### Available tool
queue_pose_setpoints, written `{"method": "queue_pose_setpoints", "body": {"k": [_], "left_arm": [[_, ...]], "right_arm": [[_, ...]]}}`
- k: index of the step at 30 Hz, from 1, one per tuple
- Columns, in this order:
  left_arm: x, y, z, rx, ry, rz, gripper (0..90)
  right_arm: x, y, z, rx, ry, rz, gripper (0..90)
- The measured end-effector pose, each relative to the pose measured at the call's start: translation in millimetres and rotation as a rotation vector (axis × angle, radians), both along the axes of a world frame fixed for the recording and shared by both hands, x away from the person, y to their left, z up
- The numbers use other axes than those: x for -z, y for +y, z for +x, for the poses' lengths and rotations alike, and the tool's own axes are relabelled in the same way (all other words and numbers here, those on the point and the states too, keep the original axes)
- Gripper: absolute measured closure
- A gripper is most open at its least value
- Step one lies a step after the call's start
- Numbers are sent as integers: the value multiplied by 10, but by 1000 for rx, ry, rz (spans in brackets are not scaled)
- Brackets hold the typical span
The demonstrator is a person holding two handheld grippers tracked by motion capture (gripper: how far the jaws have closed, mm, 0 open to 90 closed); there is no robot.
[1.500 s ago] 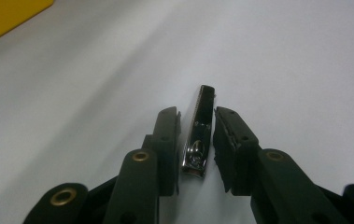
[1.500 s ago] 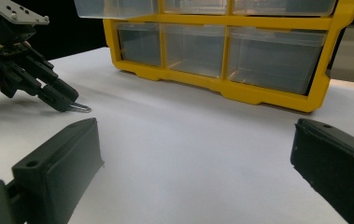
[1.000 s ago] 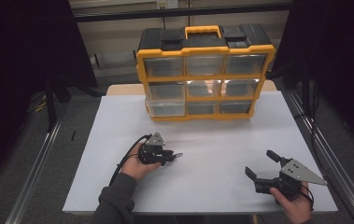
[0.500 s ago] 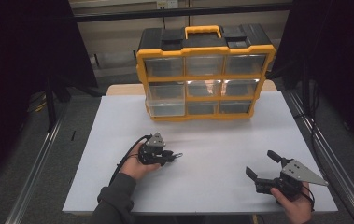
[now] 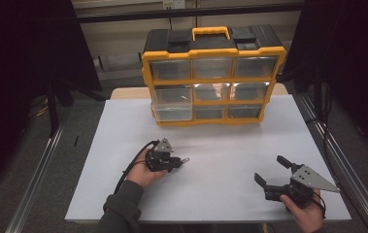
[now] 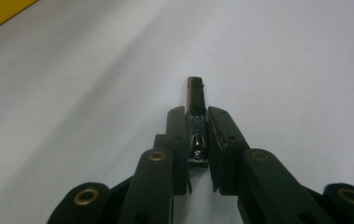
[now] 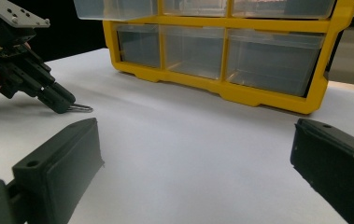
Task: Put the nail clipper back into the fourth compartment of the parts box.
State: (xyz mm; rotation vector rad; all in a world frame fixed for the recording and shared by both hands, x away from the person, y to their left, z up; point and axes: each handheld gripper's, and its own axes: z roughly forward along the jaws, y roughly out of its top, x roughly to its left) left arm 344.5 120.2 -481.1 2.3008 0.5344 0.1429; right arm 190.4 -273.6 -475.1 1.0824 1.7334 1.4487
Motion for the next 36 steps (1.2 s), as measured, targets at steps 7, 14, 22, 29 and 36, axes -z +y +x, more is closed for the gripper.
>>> {"method": "queue_pose_setpoints", "body": {"k": [7, 14, 22, 29, 36], "left_arm": [[-14, -4, -16, -37, 15, -1, 799], [7, 35, -13, -71, 41, -52, 799], [-25, 93, -35, -93, 72, -119, 799], [-118, 120, -71, -92, 69, -221, 799], [-162, 126, -90, -100, 60, -261, 800]], "right_arm": [[1, 7, 12, -7, 0, -1, 14], [1, -5, 7, -4, 0, 0, 14], [-1, -11, 4, -3, 1, 3, 14], [1, -9, 5, -1, 0, 1, 14], [-2, -7, 2, -2, 0, 1, 14]]}}
